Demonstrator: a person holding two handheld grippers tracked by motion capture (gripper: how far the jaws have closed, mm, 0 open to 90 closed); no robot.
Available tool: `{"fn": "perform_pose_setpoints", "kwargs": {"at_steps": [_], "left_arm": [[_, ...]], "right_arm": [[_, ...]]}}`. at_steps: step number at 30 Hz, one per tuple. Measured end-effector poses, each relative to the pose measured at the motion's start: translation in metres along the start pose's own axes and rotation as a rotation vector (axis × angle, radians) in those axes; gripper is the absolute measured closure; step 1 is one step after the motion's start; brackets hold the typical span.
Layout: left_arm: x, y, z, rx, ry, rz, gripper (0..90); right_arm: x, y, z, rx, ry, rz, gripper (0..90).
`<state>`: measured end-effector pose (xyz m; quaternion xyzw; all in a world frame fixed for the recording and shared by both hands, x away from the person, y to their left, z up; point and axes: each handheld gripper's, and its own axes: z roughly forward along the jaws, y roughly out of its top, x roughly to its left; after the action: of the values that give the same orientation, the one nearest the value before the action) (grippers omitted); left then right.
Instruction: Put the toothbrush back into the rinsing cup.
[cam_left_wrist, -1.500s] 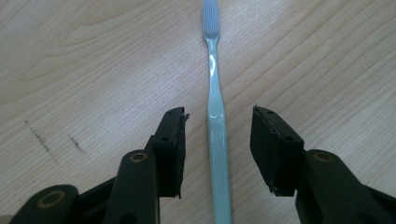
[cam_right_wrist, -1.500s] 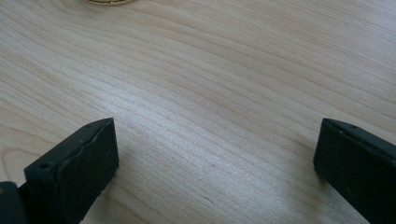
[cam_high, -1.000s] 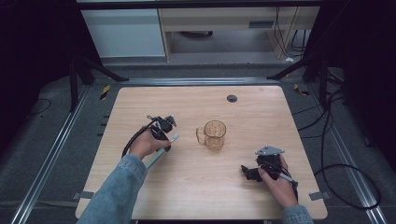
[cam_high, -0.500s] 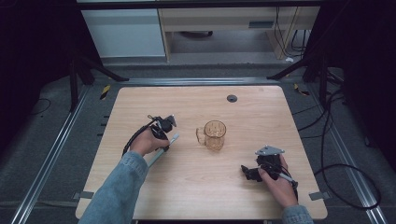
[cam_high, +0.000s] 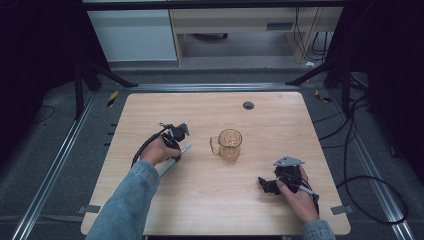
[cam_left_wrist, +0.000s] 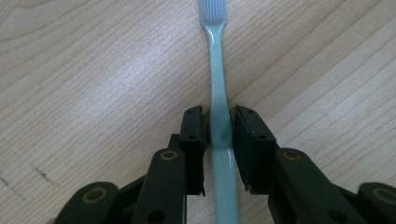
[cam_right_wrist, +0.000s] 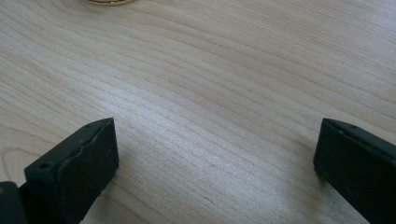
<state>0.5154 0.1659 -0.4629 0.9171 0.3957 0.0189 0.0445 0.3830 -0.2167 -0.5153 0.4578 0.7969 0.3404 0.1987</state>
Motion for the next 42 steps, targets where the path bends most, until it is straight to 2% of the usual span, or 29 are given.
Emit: {"fn": "perform_pose_setpoints", "kwargs": {"at_steps": [10, 16, 18, 19, 20, 21, 22, 25, 29, 32, 35, 37, 39, 40, 42], "left_arm": [[-0.003, -0.003, -0.003, -0.014, 0.015, 0.012, 78.4], [-0.005, -0.005, -0.026, -0.098, 0.025, 0.007, 78.6], [-0.007, -0.005, -0.034, -0.14, 0.027, 0.006, 78.7], [-0.007, -0.005, -0.034, -0.14, 0.027, 0.006, 78.7], [-0.01, -0.006, -0.043, -0.181, 0.036, 0.014, 78.7], [-0.01, -0.006, -0.043, -0.181, 0.036, 0.014, 78.7], [-0.015, -0.007, -0.053, -0.23, 0.04, 0.021, 78.7], [-0.02, -0.008, -0.063, -0.288, 0.048, 0.021, 78.7], [-0.025, -0.008, -0.069, -0.349, 0.047, 0.009, 78.7], [-0.027, -0.006, -0.069, -0.372, 0.046, 0.003, 78.7], [-0.028, -0.005, -0.07, -0.4, 0.045, -0.012, 78.7], [-0.029, -0.003, -0.074, -0.453, 0.062, -0.034, 78.7], [-0.028, -0.002, -0.074, -0.466, 0.062, -0.039, 78.7], [-0.024, 0.0, -0.074, -0.506, 0.051, -0.073, 78.7], [-0.023, -0.001, -0.078, -0.541, 0.07, -0.092, 78.8]], "right_arm": [[0.0, 0.0, 0.0, 0.0, 0.0, 0.0, 0.4], [0.0, 0.0, 0.0, 0.0, 0.0, 0.0, 0.4], [0.0, 0.0, 0.0, 0.0, 0.0, 0.0, 0.4], [0.0, 0.0, 0.0, 0.0, 0.0, 0.0, 0.4], [0.0, 0.0, 0.0, 0.0, 0.0, 0.0, 0.4], [0.0, 0.0, 0.0, 0.0, 0.0, 0.0, 0.4], [0.0, 0.0, 0.0, 0.0, 0.0, 0.0, 0.4], [0.0, 0.0, 0.0, 0.001, 0.0, -0.001, 0.4], [0.0, 0.0, 0.0, 0.0, 0.0, -0.001, 0.4], [0.0, 0.0, 0.0, 0.001, 0.0, 0.001, 0.4], [0.001, 0.0, -0.001, 0.001, -0.001, 0.002, 0.4], [0.0, -0.001, 0.0, 0.0, -0.002, 0.001, 0.4], [0.001, -0.001, -0.001, 0.0, -0.001, 0.001, 0.4], [0.001, -0.001, -0.001, 0.0, -0.001, 0.001, 0.4], [0.0, -0.001, 0.0, 0.0, -0.002, 0.001, 0.3]]}}
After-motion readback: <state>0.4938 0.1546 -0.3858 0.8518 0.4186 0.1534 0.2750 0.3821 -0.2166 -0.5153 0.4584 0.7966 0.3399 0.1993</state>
